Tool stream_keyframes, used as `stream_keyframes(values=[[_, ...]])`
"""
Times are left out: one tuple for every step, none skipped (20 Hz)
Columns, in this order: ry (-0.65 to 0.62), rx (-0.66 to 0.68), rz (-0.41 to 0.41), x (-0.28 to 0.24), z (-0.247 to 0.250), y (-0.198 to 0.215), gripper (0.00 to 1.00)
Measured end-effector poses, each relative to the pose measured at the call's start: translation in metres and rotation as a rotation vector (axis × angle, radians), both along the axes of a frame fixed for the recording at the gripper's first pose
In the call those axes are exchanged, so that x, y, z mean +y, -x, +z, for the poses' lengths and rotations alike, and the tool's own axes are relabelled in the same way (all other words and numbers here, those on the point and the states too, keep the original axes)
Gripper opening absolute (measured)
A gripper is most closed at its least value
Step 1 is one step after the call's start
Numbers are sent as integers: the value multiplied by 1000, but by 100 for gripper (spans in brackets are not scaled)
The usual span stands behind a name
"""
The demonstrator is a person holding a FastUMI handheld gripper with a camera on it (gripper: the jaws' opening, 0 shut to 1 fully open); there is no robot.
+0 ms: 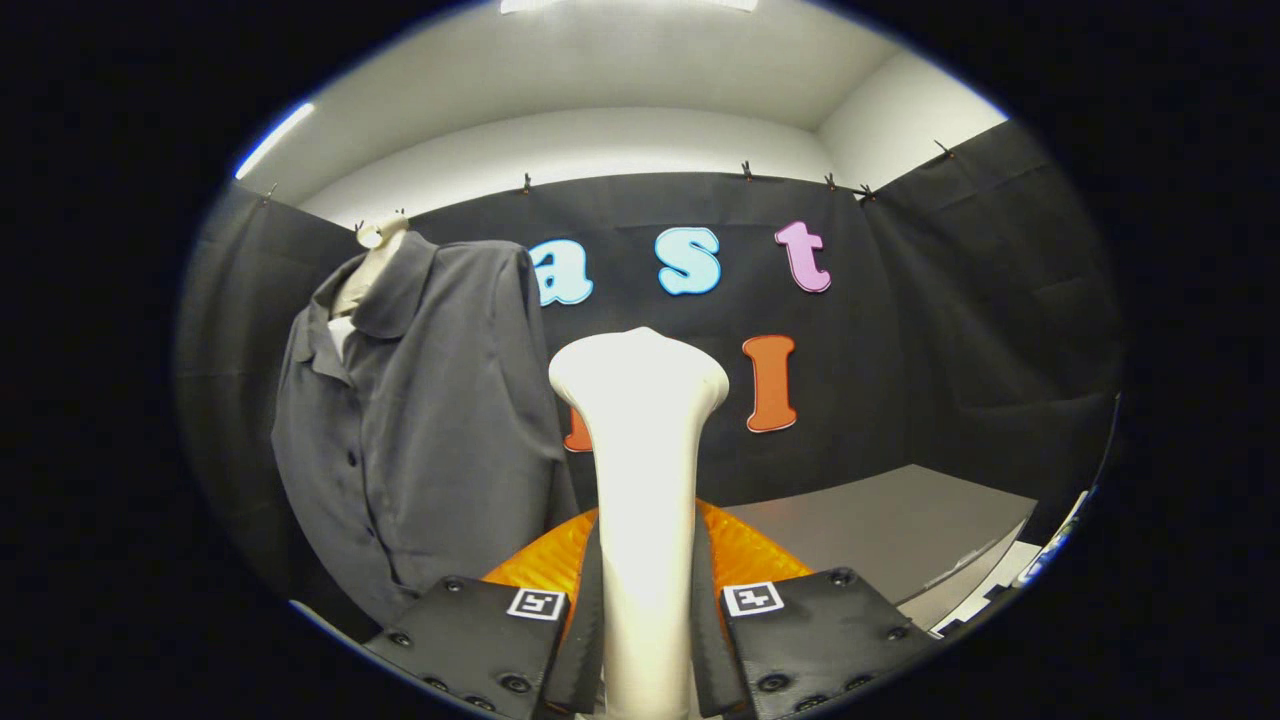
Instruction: Iron the clothes twice with a garment steamer, once on the left side and once on the right side.
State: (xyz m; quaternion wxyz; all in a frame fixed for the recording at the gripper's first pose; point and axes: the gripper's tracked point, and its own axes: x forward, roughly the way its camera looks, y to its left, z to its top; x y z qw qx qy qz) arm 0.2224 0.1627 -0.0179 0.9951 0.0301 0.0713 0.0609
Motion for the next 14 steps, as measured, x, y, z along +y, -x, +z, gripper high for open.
stream_keyframes(values=[[-9, -13, 1, 6, 4, 9, 44], [-18, -29, 6, 12, 9, 18, 44], [-28, -46, 10, 18, 15, 25, 44], [-30, -55, 11, 24, 21, 30, 44], [-31, -59, 15, 30, 25, 34, 44], [-34, -65, 23, 37, 31, 37, 44], [-38, -77, 32, 45, 38, 39, 44], [-31, -85, 33, 54, 44, 38, 44], [-15, -89, 21, 62, 46, 36, 44], [8, -87, 5, 68, 46, 34, 44], [27, -83, 2, 78, 45, 33, 43], [37, -80, 13, 93, 45, 32, 44], [45, -75, 28, 107, 43, 30, 44], [60, -70, 38, 117, 41, 27, 44]])
